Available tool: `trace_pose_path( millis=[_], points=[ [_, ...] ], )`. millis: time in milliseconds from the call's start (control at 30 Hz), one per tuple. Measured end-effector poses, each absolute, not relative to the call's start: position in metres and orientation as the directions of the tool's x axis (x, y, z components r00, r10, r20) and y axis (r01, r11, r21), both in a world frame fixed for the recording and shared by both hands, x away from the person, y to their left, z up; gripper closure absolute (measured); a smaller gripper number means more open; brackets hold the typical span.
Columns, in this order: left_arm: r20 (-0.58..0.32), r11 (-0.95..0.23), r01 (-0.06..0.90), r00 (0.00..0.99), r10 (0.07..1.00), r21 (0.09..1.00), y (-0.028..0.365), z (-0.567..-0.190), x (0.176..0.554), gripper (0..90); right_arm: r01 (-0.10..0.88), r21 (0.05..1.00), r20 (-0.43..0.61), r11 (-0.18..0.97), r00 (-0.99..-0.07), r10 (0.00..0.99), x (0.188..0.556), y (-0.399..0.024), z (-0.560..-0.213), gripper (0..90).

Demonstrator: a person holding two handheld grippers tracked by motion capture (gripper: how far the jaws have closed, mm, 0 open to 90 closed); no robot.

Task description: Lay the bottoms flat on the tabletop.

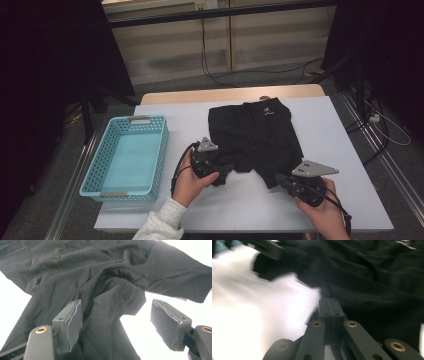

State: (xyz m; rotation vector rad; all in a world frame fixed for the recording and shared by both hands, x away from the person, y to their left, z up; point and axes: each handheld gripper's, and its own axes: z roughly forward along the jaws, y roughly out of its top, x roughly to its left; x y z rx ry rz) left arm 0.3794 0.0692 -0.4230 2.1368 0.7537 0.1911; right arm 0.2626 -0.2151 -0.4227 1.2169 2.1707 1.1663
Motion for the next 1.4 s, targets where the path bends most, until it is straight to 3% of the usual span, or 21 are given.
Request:
trace_pose_path(
  millis=[100, 200, 267, 400, 700, 867, 1100, 1133, 1233, 1400],
  points=[
    [-0.129, -0.461, 0.447, 0.811, 0.571, 0.767, 0.067, -0.422, 0.377, 26.7, 0.524, 0.800, 0.085, 0.294, -0.583, 0.808, 0.264, -0.200, -0.433, 88.7],
    [-0.137, -0.462, 0.446, 0.816, 0.561, 0.767, 0.065, -0.421, 0.376, 27.0, 0.543, 0.788, 0.112, 0.291, -0.590, 0.800, 0.266, -0.190, -0.443, 77.0],
    [-0.144, -0.459, 0.446, 0.819, 0.555, 0.768, 0.063, -0.421, 0.375, 27.1, 0.522, 0.798, 0.074, 0.300, -0.579, 0.812, 0.265, -0.193, -0.437, 70.1],
    [-0.164, -0.463, 0.448, 0.830, 0.533, 0.765, 0.055, -0.421, 0.372, 27.2, 0.506, 0.823, 0.039, 0.258, -0.504, 0.863, 0.262, -0.216, -0.424, 60.8],
    [-0.192, -0.486, 0.420, 0.872, 0.451, 0.766, 0.023, -0.423, 0.361, 29.5, 0.547, 0.823, 0.034, 0.151, -0.313, 0.949, 0.255, -0.276, -0.428, 51.8],
    [-0.179, -0.519, 0.388, 0.896, 0.408, 0.762, 0.000, -0.436, 0.354, 29.5, 0.590, 0.797, 0.040, 0.129, -0.266, 0.963, 0.251, -0.291, -0.441, 54.5],
    [-0.177, -0.542, 0.383, 0.902, 0.393, 0.748, -0.010, -0.443, 0.354, 28.8, 0.674, 0.717, 0.064, 0.179, -0.320, 0.945, 0.248, -0.285, -0.458, 57.8],
    [-0.180, -0.541, 0.386, 0.901, 0.394, 0.747, -0.010, -0.443, 0.355, 28.8, 0.665, 0.721, 0.047, 0.195, -0.327, 0.944, 0.246, -0.282, -0.460, 59.6],
    [-0.175, -0.544, 0.382, 0.902, 0.394, 0.747, -0.009, -0.443, 0.355, 28.8, 0.672, 0.714, 0.088, 0.197, -0.365, 0.927, 0.246, -0.277, -0.459, 85.7],
    [-0.178, -0.548, 0.386, 0.901, 0.395, 0.742, -0.008, -0.444, 0.354, 29.0, 0.663, 0.724, 0.112, 0.189, -0.383, 0.917, 0.248, -0.274, -0.455, 89.0]
  ],
)
